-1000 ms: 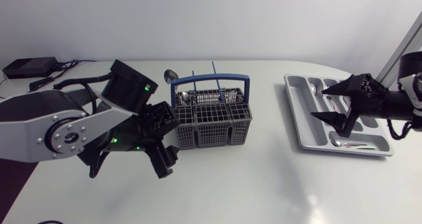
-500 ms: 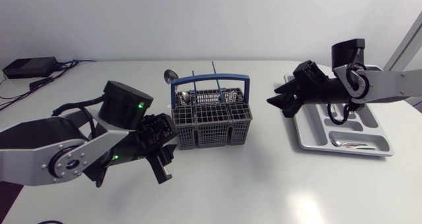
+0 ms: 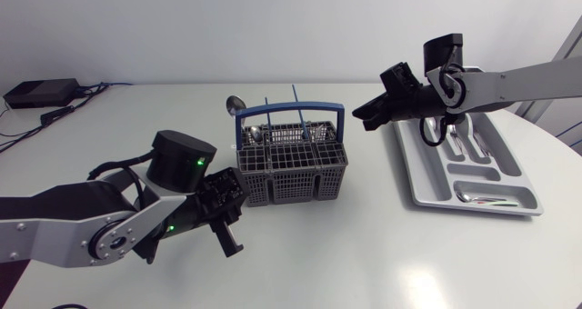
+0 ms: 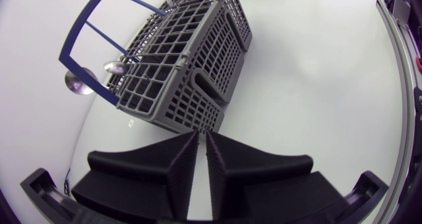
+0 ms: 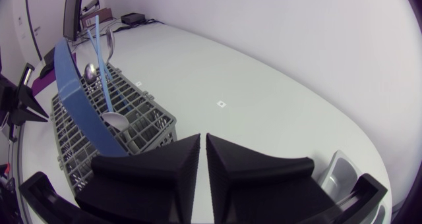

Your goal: Unload the cutlery basket into the drawer organizer.

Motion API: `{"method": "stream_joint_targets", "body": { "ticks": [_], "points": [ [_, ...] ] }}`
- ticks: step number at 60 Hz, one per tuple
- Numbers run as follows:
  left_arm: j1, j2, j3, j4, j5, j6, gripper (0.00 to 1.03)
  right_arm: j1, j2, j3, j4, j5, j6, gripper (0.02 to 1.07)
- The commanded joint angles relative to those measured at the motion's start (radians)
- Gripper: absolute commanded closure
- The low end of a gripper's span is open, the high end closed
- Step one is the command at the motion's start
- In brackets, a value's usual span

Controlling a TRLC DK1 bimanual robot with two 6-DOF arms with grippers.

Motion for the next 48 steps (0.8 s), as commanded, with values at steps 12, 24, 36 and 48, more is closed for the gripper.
{"method": "stream_joint_targets", "body": {
  "ticks": [12,24,36,48],
  "points": [
    [-0.023,0.102,-0.065,0.129,-0.002,0.068,0.90,0.013,0.076,0.108,-0.045,-0.039,0.126,1.01],
    [0.019,0.191,-0.065,0.233,-0.002,0.102,0.90,0.035,0.099,0.160,-0.097,-0.141,0.192,1.01],
    [0.108,0.223,-0.051,0.315,0.000,0.126,0.90,0.047,0.034,0.086,-0.139,-0.206,0.160,1.01],
    [0.218,0.286,-0.009,0.388,0.064,0.131,0.90,0.065,-0.067,-0.007,-0.226,-0.272,0.091,1.01]
  ]
}}
